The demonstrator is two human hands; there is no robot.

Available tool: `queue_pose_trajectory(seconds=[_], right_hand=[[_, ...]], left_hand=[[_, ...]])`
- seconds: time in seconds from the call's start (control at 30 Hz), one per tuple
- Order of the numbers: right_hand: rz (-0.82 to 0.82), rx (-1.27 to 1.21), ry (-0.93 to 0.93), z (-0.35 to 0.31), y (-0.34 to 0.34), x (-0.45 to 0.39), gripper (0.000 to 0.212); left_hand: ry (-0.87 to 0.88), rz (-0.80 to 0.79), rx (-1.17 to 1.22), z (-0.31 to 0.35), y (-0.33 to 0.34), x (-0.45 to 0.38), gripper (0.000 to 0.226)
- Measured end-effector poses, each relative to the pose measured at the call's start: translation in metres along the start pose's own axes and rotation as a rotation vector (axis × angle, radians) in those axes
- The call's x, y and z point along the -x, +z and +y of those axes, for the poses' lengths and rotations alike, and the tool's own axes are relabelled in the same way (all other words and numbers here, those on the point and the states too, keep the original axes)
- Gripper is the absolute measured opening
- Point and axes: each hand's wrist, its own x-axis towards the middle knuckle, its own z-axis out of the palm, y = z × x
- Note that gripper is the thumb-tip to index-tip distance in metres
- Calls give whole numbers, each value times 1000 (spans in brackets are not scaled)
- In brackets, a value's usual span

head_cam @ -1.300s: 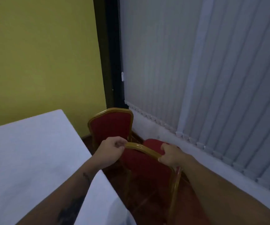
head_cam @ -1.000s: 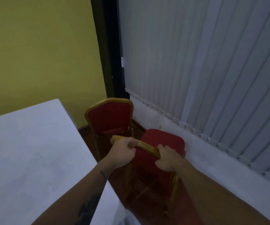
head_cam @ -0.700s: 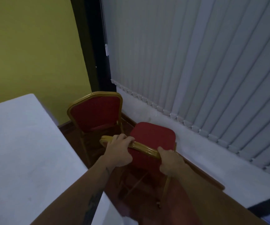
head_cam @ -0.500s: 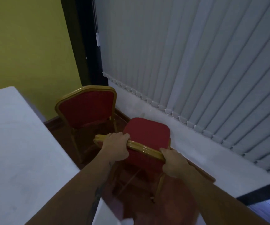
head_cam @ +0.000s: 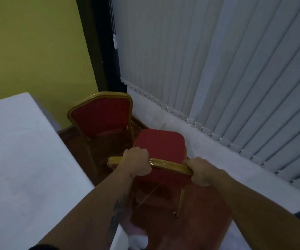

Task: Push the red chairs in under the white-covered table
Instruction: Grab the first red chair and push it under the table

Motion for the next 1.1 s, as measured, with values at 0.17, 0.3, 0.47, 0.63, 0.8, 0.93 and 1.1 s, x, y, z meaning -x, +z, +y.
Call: queue_pose_trajectory(seconds=[0.17, 0.3, 0.47, 0.63, 0.8, 0.93, 1.1], right_hand=[[-66, -4, 9, 50, -18, 0, 42], [-76, -39, 66, 91, -31, 1, 32], [-73, -311, 231, 123, -18, 8, 33], [-65, -1004, 445, 109, 0, 29, 14], [110, -1737, 557, 88, 21, 32, 60], [224, -2134, 546, 59, 29, 33, 41], [261, -2092, 638, 21, 25, 22, 35]], left_hand=[[-1, -32, 39, 40, 2, -3, 35], [1, -55, 121, 70, 5, -10, 30], [-44, -186, 287, 93, 16, -18, 43], [-42, -251, 286, 90, 16, -23, 56], [58, -238, 277, 73, 18, -18, 53], [14, -182, 229, 45, 26, -8, 49], [64, -197, 246, 53, 26, 0, 41]])
